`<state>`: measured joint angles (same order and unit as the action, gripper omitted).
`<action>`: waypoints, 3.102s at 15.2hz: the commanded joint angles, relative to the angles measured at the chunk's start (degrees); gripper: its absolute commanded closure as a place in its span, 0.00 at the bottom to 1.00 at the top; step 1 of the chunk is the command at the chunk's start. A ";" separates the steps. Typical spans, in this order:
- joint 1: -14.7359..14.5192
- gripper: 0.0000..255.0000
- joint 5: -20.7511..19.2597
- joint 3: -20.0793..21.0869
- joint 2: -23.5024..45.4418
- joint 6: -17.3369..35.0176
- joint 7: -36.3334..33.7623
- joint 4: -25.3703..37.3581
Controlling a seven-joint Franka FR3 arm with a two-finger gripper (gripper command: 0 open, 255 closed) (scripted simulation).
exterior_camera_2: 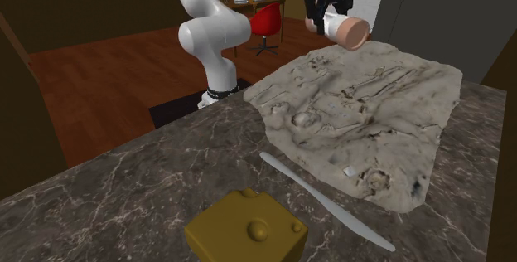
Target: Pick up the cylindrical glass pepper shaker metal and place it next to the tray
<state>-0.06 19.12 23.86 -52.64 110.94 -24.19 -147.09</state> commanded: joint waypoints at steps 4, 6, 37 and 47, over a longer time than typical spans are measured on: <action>-0.38 1.00 2.47 7.62 4.71 1.34 -7.02 5.05; -0.02 1.00 3.00 10.73 6.92 1.86 -9.80 7.52; 15.41 1.00 -2.19 45.52 28.49 17.19 -32.44 20.29; 20.99 1.00 -3.67 53.58 31.63 25.27 -34.56 15.92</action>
<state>20.03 15.66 76.42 -21.47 135.89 -58.44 -130.17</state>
